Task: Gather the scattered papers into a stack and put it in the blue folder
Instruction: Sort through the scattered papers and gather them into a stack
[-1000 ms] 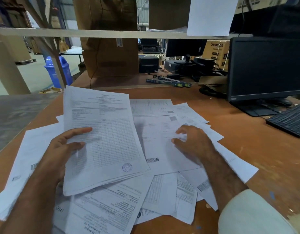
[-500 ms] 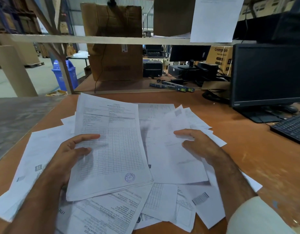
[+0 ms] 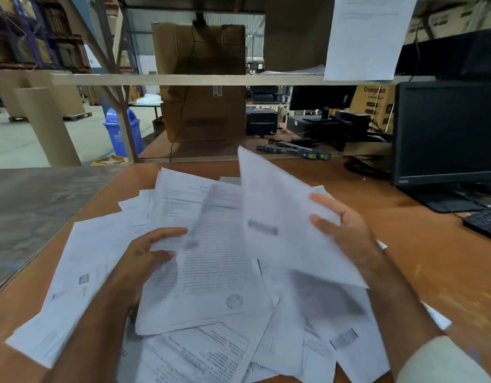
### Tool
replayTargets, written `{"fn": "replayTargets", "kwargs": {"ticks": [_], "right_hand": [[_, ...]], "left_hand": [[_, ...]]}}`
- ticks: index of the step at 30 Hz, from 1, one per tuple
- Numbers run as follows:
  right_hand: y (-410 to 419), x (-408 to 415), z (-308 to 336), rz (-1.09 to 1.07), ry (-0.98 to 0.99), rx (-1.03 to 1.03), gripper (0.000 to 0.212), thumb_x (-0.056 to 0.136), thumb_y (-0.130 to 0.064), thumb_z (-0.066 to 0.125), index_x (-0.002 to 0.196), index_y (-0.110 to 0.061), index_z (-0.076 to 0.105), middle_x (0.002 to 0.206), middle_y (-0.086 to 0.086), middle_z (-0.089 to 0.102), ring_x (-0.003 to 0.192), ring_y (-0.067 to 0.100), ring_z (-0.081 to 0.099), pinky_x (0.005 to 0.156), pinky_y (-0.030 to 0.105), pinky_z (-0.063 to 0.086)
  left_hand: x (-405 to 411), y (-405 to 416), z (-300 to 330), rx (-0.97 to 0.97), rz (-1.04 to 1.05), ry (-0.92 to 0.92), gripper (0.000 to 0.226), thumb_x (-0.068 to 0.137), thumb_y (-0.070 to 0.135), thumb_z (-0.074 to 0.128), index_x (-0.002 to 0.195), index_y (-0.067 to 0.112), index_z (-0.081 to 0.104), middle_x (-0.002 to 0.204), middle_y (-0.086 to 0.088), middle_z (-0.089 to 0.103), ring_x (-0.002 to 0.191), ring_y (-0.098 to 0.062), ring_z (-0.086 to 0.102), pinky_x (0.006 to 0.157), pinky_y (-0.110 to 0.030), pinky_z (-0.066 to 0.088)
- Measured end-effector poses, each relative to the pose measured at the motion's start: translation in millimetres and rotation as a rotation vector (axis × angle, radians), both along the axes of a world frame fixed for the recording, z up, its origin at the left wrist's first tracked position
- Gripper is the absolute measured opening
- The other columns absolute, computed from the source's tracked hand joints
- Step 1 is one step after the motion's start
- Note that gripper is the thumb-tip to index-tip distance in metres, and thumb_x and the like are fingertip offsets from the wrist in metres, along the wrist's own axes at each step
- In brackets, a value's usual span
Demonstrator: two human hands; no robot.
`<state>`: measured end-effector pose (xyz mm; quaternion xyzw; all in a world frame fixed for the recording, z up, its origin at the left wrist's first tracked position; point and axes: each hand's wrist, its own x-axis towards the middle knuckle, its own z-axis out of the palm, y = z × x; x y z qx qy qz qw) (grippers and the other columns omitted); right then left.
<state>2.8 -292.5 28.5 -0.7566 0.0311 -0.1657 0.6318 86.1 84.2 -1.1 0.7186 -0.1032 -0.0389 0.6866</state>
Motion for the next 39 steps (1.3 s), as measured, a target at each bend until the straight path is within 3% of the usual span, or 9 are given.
{"fn": "replayTargets", "kwargs": {"ticks": [3, 7, 10, 13, 19, 23, 29, 34, 39], "right_hand": [[14.8, 0.8, -7.2, 0.008, 0.059, -0.348, 0.056, 0.084, -0.03, 0.082, 0.134, -0.045, 0.062, 0.14, -0.027, 0.055, 0.123, -0.019, 0.046, 0.112, 0.021, 0.038], [23.7, -1.7, -6.8, 0.018, 0.069, -0.364, 0.064, 0.084, -0.035, 0.081, 0.137, -0.056, 0.052, 0.147, -0.029, 0.048, 0.134, -0.003, 0.043, 0.113, 0.031, 0.036], [29.0, -1.0, -5.0, 0.052, 0.093, -0.34, 0.068, 0.082, -0.037, 0.083, 0.137, -0.059, 0.05, 0.148, -0.028, 0.047, 0.138, 0.003, 0.043, 0.117, 0.042, 0.038], [42.0, -1.1, -8.5, 0.038, 0.029, -0.288, 0.069, 0.082, -0.03, 0.082, 0.139, -0.054, 0.051, 0.146, -0.027, 0.049, 0.135, -0.003, 0.044, 0.117, 0.038, 0.039], [81.2, 6.6, -26.0, 0.041, 0.061, -0.632, 0.066, 0.092, -0.043, 0.069, 0.145, -0.061, 0.034, 0.158, -0.015, 0.028, 0.147, 0.01, 0.018, 0.117, 0.047, 0.023], [81.3, 8.2, -24.2, 0.051, -0.001, -0.398, 0.066, 0.093, -0.039, 0.07, 0.146, -0.059, 0.037, 0.166, -0.009, 0.015, 0.152, 0.004, 0.014, 0.116, 0.027, 0.023], [73.7, 12.4, -23.5, 0.085, -0.068, -0.055, 0.048, 0.086, -0.01, 0.077, 0.123, -0.04, 0.068, 0.135, -0.016, 0.061, 0.125, 0.002, 0.056, 0.107, 0.036, 0.051], [61.6, 13.3, -19.6, 0.016, -0.085, -0.397, 0.044, 0.089, -0.032, 0.075, 0.131, -0.037, 0.061, 0.134, -0.019, 0.061, 0.118, 0.003, 0.059, 0.1, 0.029, 0.05], [-4.0, -2.2, -19.8, -0.275, 0.529, -0.957, 0.074, 0.074, -0.072, 0.059, 0.138, -0.038, 0.045, 0.146, -0.001, 0.047, 0.132, 0.028, 0.048, 0.109, 0.048, 0.04]], "left_hand": [[-12.7, -15.5, 7.6, -0.089, -0.086, -0.045, 0.051, 0.091, -0.014, 0.06, 0.118, 0.025, 0.077, 0.129, 0.018, 0.069, 0.117, -0.009, 0.066, 0.085, -0.021, 0.058], [-19.9, -27.9, 7.9, -0.15, -0.151, -0.048, 0.051, 0.094, -0.005, 0.062, 0.129, 0.031, 0.071, 0.141, 0.017, 0.062, 0.125, -0.011, 0.063, 0.094, -0.03, 0.058], [-21.5, -33.7, 10.9, -0.067, -0.123, -0.139, 0.049, 0.096, 0.01, 0.066, 0.134, 0.041, 0.066, 0.148, 0.026, 0.052, 0.13, 0.003, 0.053, 0.096, -0.016, 0.053], [-25.9, -42.0, 13.3, 0.033, -0.132, -0.226, 0.049, 0.093, 0.028, 0.067, 0.138, 0.046, 0.06, 0.145, 0.037, 0.047, 0.13, 0.017, 0.044, 0.092, -0.005, 0.044], [-24.3, -48.2, 5.6, 0.153, -0.114, -0.328, 0.048, 0.096, 0.008, 0.066, 0.131, 0.042, 0.067, 0.142, 0.033, 0.055, 0.132, 0.01, 0.047, 0.102, -0.005, 0.036], [-25.4, -45.3, 8.4, 0.109, -0.097, -0.296, 0.046, 0.097, -0.002, 0.058, 0.122, 0.034, 0.072, 0.132, 0.038, 0.058, 0.122, 0.016, 0.051, 0.088, 0.005, 0.038], [-24.2, -44.5, 4.2, -0.107, -0.209, -0.145, 0.052, 0.088, -0.01, 0.062, 0.122, 0.028, 0.075, 0.136, 0.017, 0.065, 0.124, -0.006, 0.062, 0.098, -0.028, 0.055], [-18.2, -39.1, 0.0, 0.042, -0.157, -0.248, 0.049, 0.087, -0.015, 0.063, 0.122, 0.019, 0.072, 0.126, 0.02, 0.071, 0.117, 0.005, 0.062, 0.085, -0.004, 0.047], [-9.2, -19.0, -5.4, -0.01, -0.054, -0.261, 0.049, 0.086, -0.018, 0.06, 0.126, 0.009, 0.07, 0.134, 0.003, 0.067, 0.114, 0.006, 0.063, 0.082, -0.003, 0.048]]}}
